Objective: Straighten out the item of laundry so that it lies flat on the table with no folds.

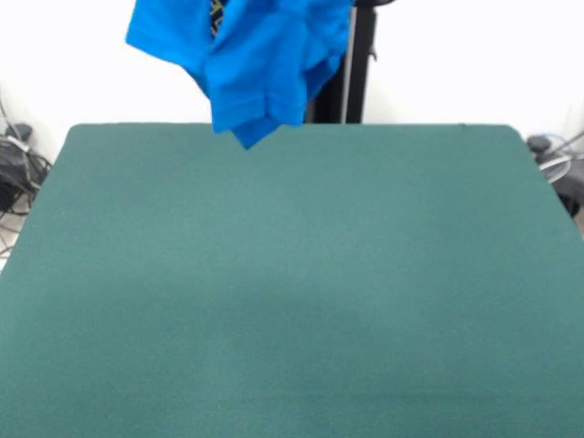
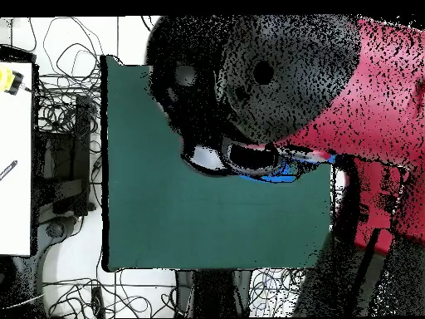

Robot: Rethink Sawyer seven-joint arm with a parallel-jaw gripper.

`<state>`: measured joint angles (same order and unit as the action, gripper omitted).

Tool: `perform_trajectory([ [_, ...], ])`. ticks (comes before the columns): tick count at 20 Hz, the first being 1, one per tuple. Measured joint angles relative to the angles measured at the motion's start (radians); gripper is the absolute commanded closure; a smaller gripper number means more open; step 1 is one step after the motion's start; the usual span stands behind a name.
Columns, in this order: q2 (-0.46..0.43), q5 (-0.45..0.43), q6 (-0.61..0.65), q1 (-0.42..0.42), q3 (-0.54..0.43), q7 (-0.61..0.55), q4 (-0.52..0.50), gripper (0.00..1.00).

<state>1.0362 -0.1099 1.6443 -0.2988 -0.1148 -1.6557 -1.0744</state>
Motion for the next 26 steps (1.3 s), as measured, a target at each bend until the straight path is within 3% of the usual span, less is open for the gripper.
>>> perform_trajectory([
  [3, 0.008, 0.01, -0.128, 0.031, 0.0, 0.0, -0.073, 1.0],
  [9, 0.01, 0.022, -0.264, 0.063, -0.006, 0.0, -0.152, 1.0],
  [26, -0.017, 0.022, -0.358, 0.03, -0.016, 0.0, -0.228, 1.0],
])
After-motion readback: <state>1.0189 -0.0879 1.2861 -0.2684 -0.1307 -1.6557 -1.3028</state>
